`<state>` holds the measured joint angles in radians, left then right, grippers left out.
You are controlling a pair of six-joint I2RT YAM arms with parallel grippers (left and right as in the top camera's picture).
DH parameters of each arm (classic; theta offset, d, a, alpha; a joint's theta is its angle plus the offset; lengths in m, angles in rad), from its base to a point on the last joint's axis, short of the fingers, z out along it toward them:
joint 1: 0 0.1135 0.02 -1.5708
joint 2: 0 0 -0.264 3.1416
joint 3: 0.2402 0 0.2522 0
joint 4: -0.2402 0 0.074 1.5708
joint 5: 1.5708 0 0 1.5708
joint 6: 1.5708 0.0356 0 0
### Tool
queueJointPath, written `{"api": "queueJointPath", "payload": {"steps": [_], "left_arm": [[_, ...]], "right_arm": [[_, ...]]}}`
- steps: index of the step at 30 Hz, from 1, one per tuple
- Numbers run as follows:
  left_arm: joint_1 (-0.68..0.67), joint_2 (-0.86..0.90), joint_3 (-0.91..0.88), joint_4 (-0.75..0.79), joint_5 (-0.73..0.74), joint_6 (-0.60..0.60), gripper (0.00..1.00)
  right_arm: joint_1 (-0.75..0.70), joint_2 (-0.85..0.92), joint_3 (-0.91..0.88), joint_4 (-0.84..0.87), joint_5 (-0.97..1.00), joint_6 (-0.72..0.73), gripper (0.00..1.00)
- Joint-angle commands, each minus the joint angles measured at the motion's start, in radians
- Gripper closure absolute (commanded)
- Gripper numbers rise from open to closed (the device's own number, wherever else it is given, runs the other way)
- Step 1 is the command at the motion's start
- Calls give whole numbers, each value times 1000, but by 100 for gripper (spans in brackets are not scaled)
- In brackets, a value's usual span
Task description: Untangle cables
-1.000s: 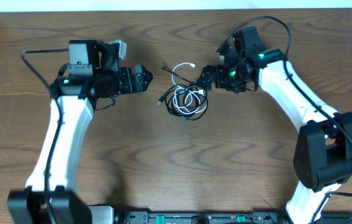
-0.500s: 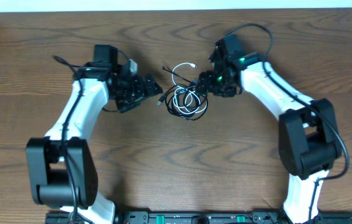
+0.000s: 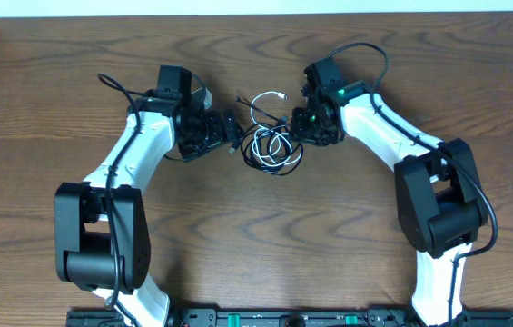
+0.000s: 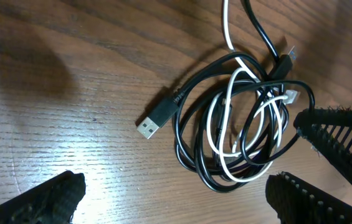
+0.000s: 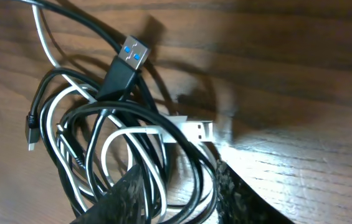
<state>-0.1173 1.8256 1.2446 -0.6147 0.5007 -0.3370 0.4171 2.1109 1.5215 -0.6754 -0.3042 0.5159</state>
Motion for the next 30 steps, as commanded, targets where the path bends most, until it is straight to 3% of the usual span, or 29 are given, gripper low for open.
{"api": "queueJointPath", "payload": {"steps": [1, 3, 7, 15, 22, 30], "left_arm": [[-16, 18, 7, 13, -24, -2, 2], [-21, 18, 6, 27, -24, -2, 2], [-24, 18, 6, 40, -24, -2, 2], [-26, 18, 3, 41, -23, -2, 2], [-26, 19, 3, 42, -23, -17, 2], [-26, 19, 3, 42, -23, -26, 2]], "right_arm": [[29, 19, 13, 2, 24, 9, 67], [36, 19, 13, 1, 65, 23, 66], [42, 19, 13, -1, 89, 30, 79], [42, 19, 5, 0, 94, 30, 74], [42, 19, 1, 39, 93, 30, 99], [-16, -24, 57, 59, -176, 25, 99]]}}
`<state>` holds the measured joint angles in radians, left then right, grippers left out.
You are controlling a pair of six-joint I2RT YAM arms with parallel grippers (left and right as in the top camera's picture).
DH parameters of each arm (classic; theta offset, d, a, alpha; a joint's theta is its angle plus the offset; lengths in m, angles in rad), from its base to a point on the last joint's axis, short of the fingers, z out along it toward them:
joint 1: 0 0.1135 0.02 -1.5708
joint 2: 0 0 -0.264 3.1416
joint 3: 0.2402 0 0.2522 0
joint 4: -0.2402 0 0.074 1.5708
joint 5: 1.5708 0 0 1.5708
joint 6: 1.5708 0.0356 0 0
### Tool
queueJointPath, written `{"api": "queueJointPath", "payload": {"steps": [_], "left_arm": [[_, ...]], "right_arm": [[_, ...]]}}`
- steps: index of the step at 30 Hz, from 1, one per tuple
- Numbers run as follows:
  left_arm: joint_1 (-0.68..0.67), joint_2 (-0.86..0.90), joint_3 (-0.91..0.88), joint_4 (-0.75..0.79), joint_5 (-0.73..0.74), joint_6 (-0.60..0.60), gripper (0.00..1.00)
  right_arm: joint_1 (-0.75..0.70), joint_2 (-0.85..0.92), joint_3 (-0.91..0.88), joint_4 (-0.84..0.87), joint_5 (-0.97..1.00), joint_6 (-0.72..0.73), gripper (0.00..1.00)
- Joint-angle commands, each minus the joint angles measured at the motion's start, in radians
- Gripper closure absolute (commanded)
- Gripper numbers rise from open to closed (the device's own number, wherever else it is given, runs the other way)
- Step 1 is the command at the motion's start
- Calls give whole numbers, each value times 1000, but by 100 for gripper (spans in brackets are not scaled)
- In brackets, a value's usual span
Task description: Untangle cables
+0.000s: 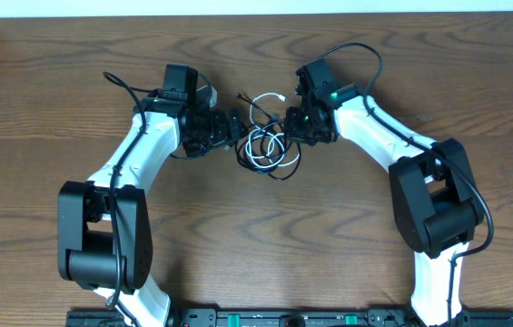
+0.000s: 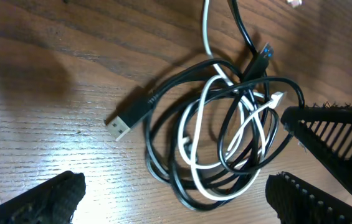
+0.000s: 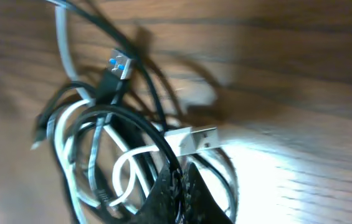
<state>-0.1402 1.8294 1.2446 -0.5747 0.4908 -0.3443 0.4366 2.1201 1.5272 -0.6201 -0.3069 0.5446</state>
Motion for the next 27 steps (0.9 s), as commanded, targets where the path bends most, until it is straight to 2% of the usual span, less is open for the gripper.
{"api": "queueJointPath", "payload": {"steps": [1, 4, 7, 11, 13, 23, 27], "left_arm": [[-3, 15, 3, 2, -13, -34, 2], [-3, 15, 3, 2, -12, -71, 2], [-3, 15, 3, 2, -12, -77, 2], [-3, 15, 3, 13, -12, -77, 2], [-3, 15, 3, 19, -13, -77, 2], [-3, 15, 3, 24, -13, -77, 2], [-3, 15, 3, 24, -13, -77, 2]], "right_arm": [[-50, -48, 66, 3, -224, -7, 99], [-86, -92, 104, 23, -388, -55, 99], [-111, -141, 113, 115, -592, -87, 99], [-129, -200, 114, 327, -879, -84, 99], [-129, -225, 114, 480, -988, -27, 99], [-130, -320, 114, 1225, -991, 459, 99], [-137, -354, 114, 1383, -950, 544, 99]]}}
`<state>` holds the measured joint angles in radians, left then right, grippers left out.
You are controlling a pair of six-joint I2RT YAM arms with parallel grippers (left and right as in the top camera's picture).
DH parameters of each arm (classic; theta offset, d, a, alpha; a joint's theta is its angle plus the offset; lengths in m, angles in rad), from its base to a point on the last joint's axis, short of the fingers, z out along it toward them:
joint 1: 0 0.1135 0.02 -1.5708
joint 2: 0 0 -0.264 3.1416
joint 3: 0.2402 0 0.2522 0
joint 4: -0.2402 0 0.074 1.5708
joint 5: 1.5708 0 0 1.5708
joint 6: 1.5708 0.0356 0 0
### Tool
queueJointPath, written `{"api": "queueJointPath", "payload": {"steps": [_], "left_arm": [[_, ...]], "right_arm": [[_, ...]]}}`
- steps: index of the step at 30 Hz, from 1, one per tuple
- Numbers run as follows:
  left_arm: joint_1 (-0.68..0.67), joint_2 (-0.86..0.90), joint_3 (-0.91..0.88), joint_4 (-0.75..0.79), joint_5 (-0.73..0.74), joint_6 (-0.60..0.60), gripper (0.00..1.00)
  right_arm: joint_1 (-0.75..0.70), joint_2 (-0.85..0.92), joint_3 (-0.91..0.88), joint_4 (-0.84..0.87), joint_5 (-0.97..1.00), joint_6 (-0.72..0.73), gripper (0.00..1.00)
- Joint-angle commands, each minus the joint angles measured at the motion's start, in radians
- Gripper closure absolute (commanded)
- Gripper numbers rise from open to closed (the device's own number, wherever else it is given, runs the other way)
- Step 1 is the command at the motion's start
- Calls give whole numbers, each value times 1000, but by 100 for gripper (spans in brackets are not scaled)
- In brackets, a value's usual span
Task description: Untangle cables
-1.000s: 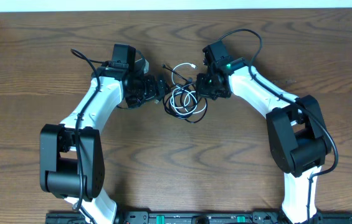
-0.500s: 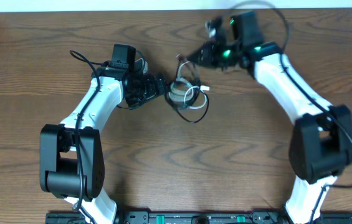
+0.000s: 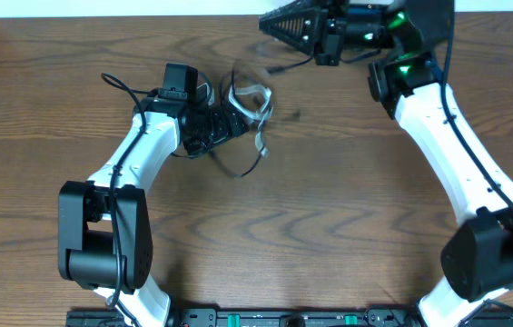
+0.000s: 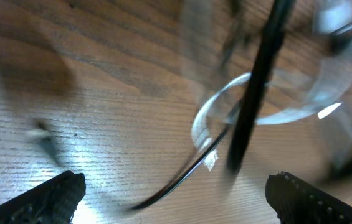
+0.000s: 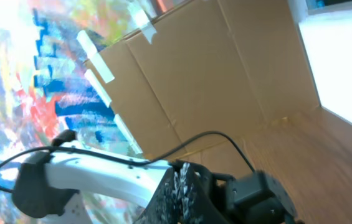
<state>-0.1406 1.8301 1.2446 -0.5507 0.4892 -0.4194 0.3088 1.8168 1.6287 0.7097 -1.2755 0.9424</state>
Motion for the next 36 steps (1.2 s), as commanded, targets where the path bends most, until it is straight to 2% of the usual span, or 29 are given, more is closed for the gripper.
{"api": "queueJointPath", "payload": {"steps": [1, 6, 8, 10, 13, 15, 17, 19, 20, 22, 25, 30, 36], "left_arm": [[-2, 14, 3, 0, -11, -2, 2], [-2, 14, 3, 2, -12, -2, 2], [-2, 14, 3, 6, -12, -2, 2], [-2, 14, 3, 8, -12, -2, 2], [-2, 14, 3, 13, -12, -2, 0], [-2, 14, 3, 18, -12, -2, 10], [-2, 14, 3, 18, -12, -2, 30], [-2, 14, 3, 18, -11, -2, 42], [-2, 14, 3, 18, -6, -2, 45], [-2, 10, 3, 18, 46, -1, 60], [-2, -9, 3, 32, 140, -1, 91], [-2, -77, 8, 44, 201, 0, 93], [-2, -236, 8, 57, 200, 18, 93]], "right_arm": [[-12, -60, 12, 68, 28, 146, 99], [-40, -94, 12, 51, 43, 68, 99], [-53, -93, 12, -21, 42, 35, 99], [-61, -92, 11, -165, 47, -52, 99], [-66, -92, 11, -471, 134, -220, 99], [-66, -92, 11, -704, 282, -319, 99], [-64, -92, 11, -897, 457, -384, 98], [-59, -92, 11, -1058, 633, -410, 96], [-57, -92, 11, -1114, 699, -410, 93], [-51, -92, 11, -1213, 819, -413, 89], [-34, -92, 11, -1316, 935, -447, 87], [-7, -86, 10, -1373, 998, -481, 79], [19, -54, 10, -1371, 1024, -480, 77]]}}
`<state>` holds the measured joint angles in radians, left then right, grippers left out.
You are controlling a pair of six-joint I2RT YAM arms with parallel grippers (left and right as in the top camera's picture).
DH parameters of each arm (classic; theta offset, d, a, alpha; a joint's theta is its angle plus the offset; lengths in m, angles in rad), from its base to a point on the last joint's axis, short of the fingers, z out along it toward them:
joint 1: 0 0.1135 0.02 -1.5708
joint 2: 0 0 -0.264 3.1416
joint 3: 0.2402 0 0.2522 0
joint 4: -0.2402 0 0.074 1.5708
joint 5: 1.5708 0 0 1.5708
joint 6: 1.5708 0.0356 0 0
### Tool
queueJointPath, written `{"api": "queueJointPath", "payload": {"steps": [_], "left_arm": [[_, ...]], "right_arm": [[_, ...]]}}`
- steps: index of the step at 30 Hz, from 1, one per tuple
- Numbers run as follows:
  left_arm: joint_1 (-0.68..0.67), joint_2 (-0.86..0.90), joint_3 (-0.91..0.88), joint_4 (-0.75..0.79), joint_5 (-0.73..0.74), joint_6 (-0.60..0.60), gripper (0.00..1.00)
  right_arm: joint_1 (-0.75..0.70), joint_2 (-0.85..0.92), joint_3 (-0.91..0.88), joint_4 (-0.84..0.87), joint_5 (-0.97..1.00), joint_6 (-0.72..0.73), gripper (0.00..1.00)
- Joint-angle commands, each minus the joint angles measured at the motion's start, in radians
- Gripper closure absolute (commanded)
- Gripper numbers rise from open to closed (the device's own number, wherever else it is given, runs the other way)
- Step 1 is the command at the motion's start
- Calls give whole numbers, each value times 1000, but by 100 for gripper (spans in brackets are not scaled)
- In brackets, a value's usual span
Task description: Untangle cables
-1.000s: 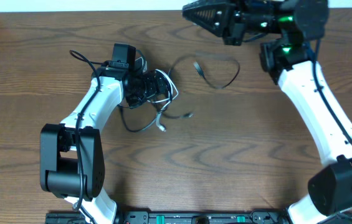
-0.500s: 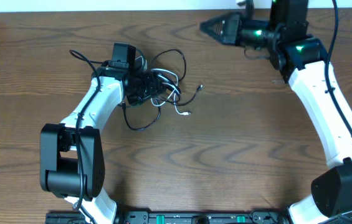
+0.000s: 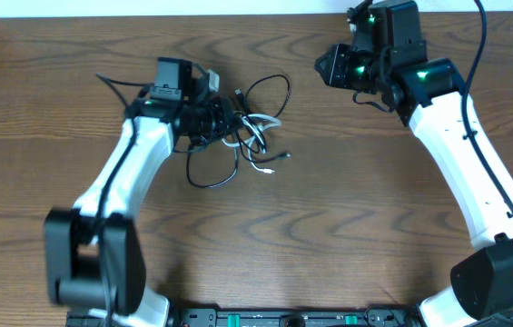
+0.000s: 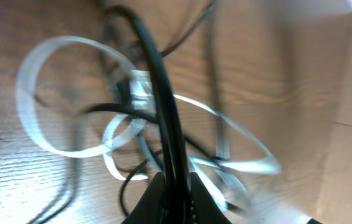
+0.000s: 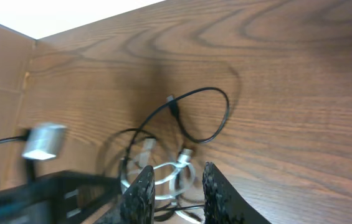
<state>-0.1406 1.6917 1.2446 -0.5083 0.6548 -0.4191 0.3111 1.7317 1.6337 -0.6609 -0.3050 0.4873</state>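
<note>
A loose tangle of black and white cables lies on the wooden table. The white cable (image 3: pixel 258 127) curls in its middle, and black loops (image 3: pixel 209 177) spread out toward the front and the back. My left gripper (image 3: pixel 222 123) sits at the tangle's left edge. In the left wrist view my left gripper (image 4: pixel 172 193) is shut on a black cable (image 4: pixel 157 93), with blurred white loops (image 4: pixel 29 118) beyond it. My right gripper (image 3: pixel 324 65) hovers to the right, apart from the tangle. My right gripper (image 5: pixel 177 193) is open with nothing between its fingers; the cables (image 5: pixel 216 121) lie far below.
The brown wooden table (image 3: pixel 329 227) extends around the tangle. A cardboard wall (image 5: pixel 1 93) stands along the left edge of the table, and its corner shows at the overhead view's top left. Both white arms reach in from the front.
My right gripper was shut and raised high at the back with the bundle hanging blurred; now it is open and farther right. My left gripper, open before, is shut on a black cable.
First both grippers flanked a tight coil, the left open. Then the right gripper was shut on the coil, and later it stood high above the table with the cables lifted. Now the cables lie spread looser, the left gripper holds a black one, the right is open.
</note>
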Motion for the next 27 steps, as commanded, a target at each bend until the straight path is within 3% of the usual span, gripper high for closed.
{"api": "queueJointPath", "payload": {"steps": [1, 5, 9, 13, 18, 23, 27], "left_arm": [[-2, -127, 8, 23, 34, 18, 93], [-2, -229, 8, 59, 34, 17, 93], [-2, -312, 8, 129, 34, 8, 92], [-2, -360, 8, 224, 34, -72, 92], [-3, -362, 8, 299, 34, -173, 92], [-3, -362, 8, 397, 48, -266, 93], [-3, -362, 8, 488, 74, -377, 92]], "right_arm": [[23, 39, 5, 3, 57, -25, 77], [44, 72, 5, 23, 60, -25, 75], [68, 101, 5, 41, 58, -25, 60], [94, 105, 5, 76, -10, -25, 56], [131, 105, 5, 143, -64, -25, 35], [171, 116, -2, 145, -30, -25, 34], [205, 159, -5, 156, 48, -20, 23]]}}
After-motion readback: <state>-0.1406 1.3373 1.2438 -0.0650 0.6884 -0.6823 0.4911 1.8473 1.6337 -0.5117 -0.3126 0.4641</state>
